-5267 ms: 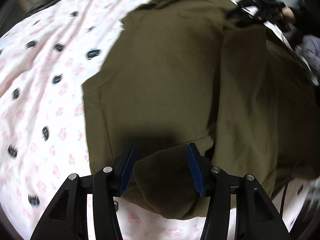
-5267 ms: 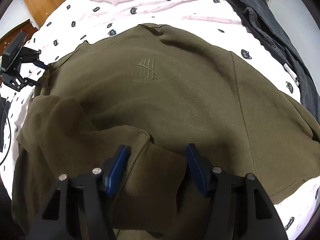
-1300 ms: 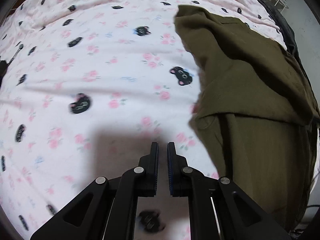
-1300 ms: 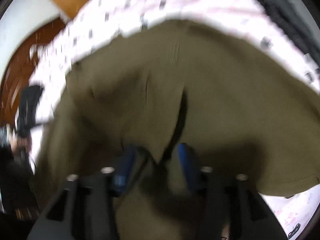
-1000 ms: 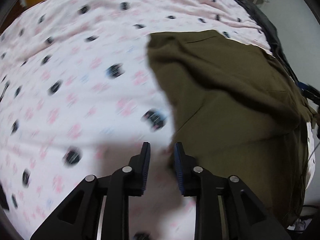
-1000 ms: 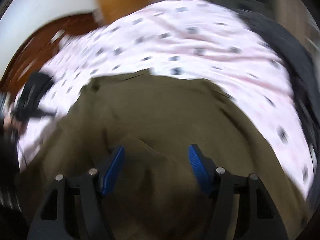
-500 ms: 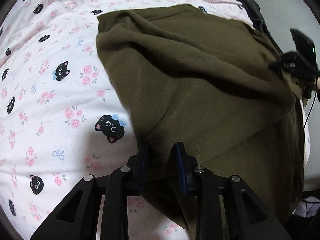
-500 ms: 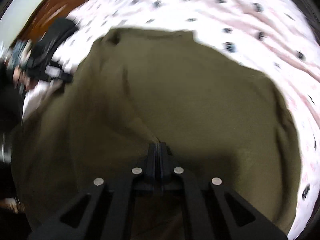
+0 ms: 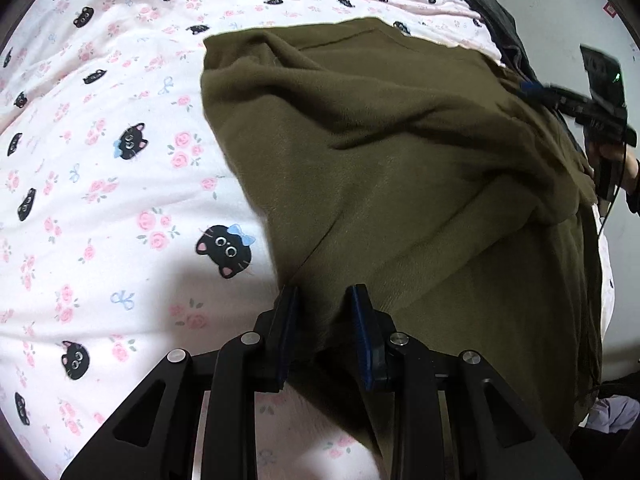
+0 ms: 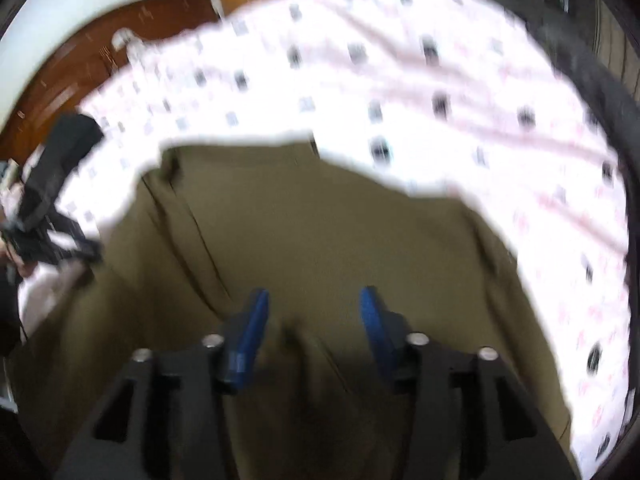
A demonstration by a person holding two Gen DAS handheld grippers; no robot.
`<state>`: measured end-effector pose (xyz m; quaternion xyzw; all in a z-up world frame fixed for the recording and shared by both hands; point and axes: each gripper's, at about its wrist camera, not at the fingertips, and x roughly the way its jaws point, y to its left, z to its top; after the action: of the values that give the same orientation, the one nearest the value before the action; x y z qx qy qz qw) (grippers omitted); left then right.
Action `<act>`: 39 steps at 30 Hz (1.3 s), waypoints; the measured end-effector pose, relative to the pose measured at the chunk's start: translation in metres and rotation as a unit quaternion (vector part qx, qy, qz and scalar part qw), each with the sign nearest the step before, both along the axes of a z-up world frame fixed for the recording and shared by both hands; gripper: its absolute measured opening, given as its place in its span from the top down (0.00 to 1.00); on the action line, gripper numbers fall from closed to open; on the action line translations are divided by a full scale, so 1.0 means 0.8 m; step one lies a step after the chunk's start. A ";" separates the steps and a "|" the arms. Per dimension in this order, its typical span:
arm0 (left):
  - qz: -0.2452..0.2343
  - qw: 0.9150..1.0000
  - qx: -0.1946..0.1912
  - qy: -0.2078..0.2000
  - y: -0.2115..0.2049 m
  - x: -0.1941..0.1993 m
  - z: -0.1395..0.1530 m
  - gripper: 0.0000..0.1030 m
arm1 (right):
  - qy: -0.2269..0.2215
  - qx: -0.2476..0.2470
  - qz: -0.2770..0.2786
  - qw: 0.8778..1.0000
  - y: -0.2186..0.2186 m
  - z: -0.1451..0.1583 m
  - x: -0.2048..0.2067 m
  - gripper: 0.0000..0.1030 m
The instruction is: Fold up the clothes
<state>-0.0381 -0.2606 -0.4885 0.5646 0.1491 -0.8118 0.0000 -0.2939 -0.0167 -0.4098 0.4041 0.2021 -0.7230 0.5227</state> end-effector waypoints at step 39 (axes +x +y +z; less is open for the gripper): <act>-0.002 1.000 0.000 0.008 0.022 0.018 0.042 0.77 | 0.097 0.061 -0.087 0.990 -0.036 -0.017 0.023 0.39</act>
<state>-0.0237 -0.2433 -0.4552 0.5587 0.1476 -0.8162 -0.0031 -0.2757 -0.0455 -0.4238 0.3795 0.2591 -0.7879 0.4101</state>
